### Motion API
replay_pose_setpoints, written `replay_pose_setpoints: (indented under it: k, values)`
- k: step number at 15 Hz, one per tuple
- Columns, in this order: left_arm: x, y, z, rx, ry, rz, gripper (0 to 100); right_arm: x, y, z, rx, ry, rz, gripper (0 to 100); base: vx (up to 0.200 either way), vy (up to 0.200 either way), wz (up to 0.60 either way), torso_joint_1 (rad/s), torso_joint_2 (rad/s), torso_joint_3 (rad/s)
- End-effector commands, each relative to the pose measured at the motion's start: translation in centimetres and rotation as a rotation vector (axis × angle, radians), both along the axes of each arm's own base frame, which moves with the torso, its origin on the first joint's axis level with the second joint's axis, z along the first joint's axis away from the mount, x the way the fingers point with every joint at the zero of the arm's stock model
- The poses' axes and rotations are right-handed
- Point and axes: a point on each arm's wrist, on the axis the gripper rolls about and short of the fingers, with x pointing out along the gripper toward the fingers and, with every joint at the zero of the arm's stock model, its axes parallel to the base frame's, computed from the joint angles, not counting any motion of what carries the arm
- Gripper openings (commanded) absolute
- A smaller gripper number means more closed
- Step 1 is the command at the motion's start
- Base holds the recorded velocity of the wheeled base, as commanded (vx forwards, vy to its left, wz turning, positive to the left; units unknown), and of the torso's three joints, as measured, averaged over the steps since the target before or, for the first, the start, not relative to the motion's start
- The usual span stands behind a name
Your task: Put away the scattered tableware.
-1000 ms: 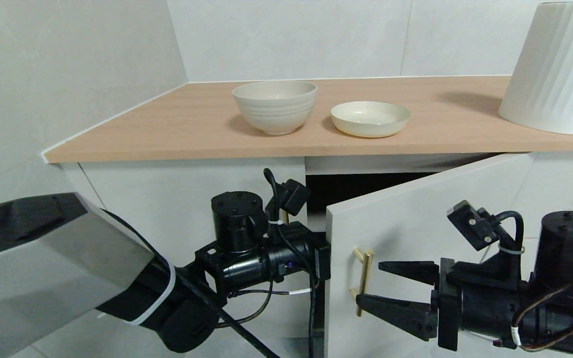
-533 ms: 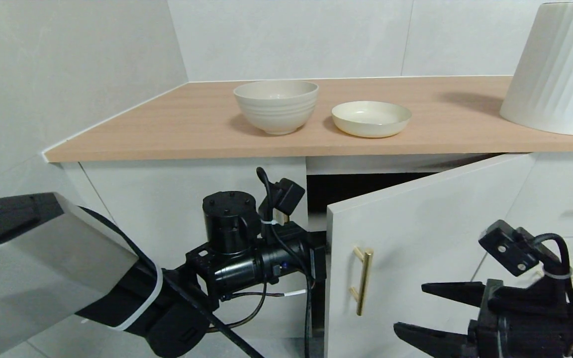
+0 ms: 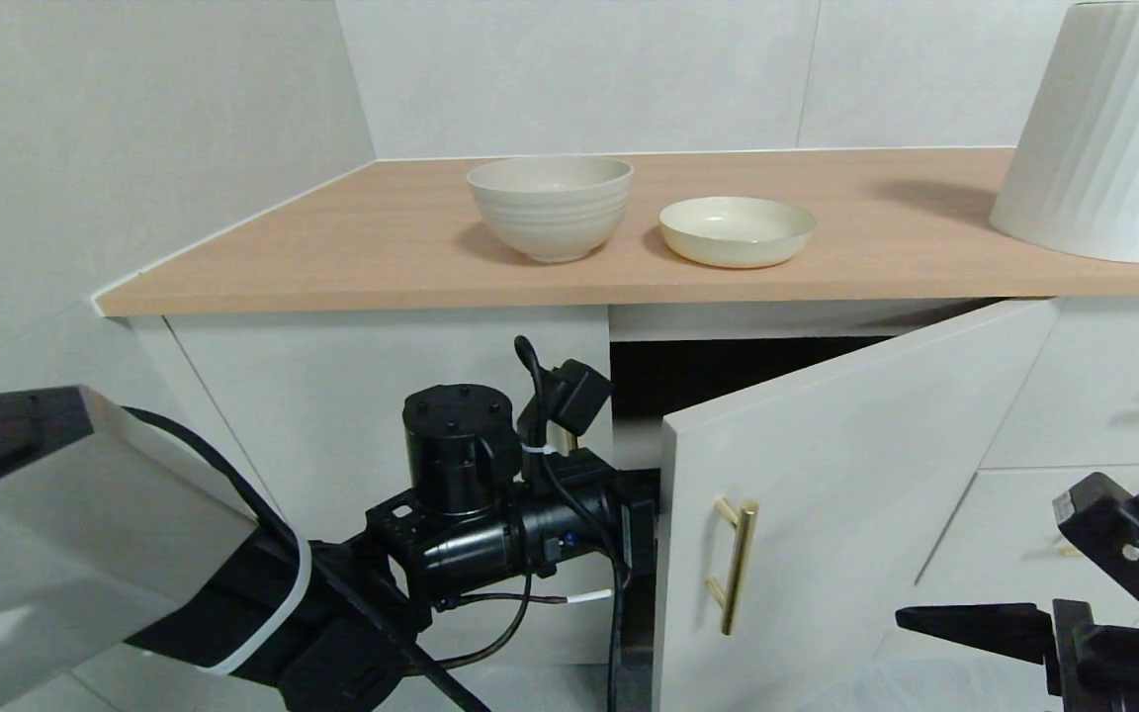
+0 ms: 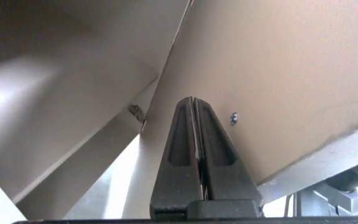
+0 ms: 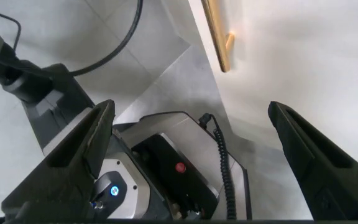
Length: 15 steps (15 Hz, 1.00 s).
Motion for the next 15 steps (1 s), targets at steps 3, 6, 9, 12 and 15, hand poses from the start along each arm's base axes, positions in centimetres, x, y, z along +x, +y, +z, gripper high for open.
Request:
replay_pose_setpoints:
  k: [3, 6, 9, 12, 15]
  values:
    - [0.2, -0.3, 0.1, -0.004, -0.005, 0.002, 0, -0.2, -0.1, 0.0, 0.003, -0.002, 0.005, 100, 0.0, 0.0, 0.0, 0.0, 0.0, 0.0]
    - [0.6, -0.7, 0.3, -0.003, -0.004, 0.007, 0, -0.2, -0.1, -0.1, 0.001, 0.0, 0.005, 100, 0.0, 0.0, 0.0, 0.0, 0.0, 0.0]
    - [1.0, -1.4, 0.9, 0.006, 0.003, 0.014, 0, -0.2, -0.1, -0.1, 0.001, -0.001, 0.004, 100, 0.0, 0.0, 0.0, 0.0, 0.0, 0.0]
    - [0.8, -1.9, 1.4, 0.012, 0.008, 0.008, 0, -0.2, -0.1, 0.0, 0.002, -0.002, 0.004, 100, -0.2, 0.0, 0.0, 0.009, 0.0, 0.001]
    - [1.1, -2.3, 1.4, 0.014, 0.008, 0.008, 0, -0.2, -0.1, -0.1, 0.001, -0.001, 0.004, 100, -0.2, 0.0, 0.0, 0.004, 0.01, 0.004]
